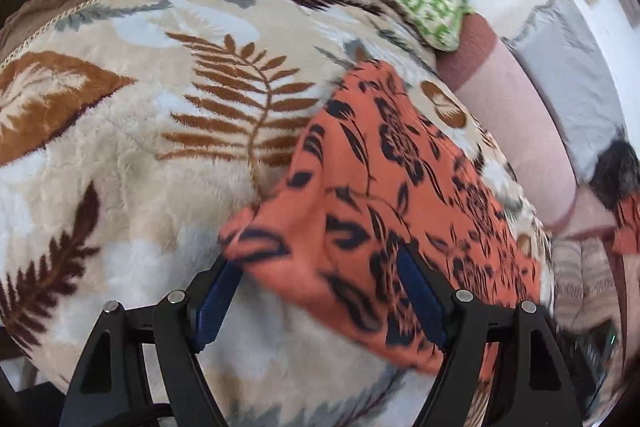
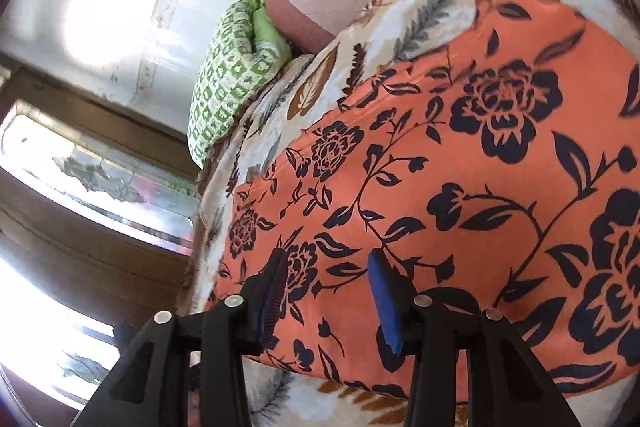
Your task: Fold small clothes
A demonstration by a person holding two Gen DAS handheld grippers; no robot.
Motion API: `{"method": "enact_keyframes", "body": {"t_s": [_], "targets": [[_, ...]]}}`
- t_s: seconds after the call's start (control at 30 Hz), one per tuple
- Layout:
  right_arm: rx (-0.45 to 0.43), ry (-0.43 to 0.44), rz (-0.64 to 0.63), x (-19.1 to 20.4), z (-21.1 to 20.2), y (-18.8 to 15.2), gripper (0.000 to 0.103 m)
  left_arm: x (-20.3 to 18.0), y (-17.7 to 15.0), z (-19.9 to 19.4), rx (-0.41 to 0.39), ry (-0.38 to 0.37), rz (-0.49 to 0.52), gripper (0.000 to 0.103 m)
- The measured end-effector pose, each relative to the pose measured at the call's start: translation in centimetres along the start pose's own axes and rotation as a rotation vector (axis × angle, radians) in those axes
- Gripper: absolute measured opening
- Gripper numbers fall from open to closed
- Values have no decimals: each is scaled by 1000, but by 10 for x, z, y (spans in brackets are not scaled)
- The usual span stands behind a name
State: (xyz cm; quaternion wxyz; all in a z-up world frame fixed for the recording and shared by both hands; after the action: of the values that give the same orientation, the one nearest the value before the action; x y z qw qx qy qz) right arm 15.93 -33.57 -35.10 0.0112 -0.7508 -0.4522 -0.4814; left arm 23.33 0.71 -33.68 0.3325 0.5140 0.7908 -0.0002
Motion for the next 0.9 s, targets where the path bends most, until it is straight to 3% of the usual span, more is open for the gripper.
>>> {"method": "enact_keyframes", "body": {"t_s": [0.07,0.13,0.23,0.3,0.33,0.4,0.5,0.73,0.9], "targets": [[16,42,48,-5,1,-1,45,-6,4,1,-30,-11,2,73],[23,98,67,-4,2,-3,45,-15,5,2,-78,31,65,38],[39,121,24,3,7,-6,42,-19,5,8,-108,88,116,32],[155,112,34,-1,28,-18,37,-16,5,12,-109,107,110,29],[201,94,40,-4,37,-23,28,-16,6,12,-112,109,108,26],[216,57,28,-9,38,-23,22,-21,8,7,-126,118,127,22],[218,91,63,-12,30,-17,22,-38,9,-5,-151,110,173,19],[-12,41,119,-43,-35,26,26,-134,-10,-50,-239,20,405,15],[-181,52,201,-74,-87,51,26,-229,-67,-59,-228,-87,604,14]]}}
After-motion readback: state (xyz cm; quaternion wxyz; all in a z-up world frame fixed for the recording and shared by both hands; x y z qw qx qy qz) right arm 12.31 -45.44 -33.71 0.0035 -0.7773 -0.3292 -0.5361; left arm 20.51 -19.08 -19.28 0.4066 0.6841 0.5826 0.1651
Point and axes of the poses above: each gripper's, at about its wrist camera, not at the fingertips, and z roughly the way its jaws point, x to its left, y to its top, the point moved 6 cm from there along z, roughly the way its jaws point, and after that the axes turned 7 degrees about -z, right-handed, at the moved point
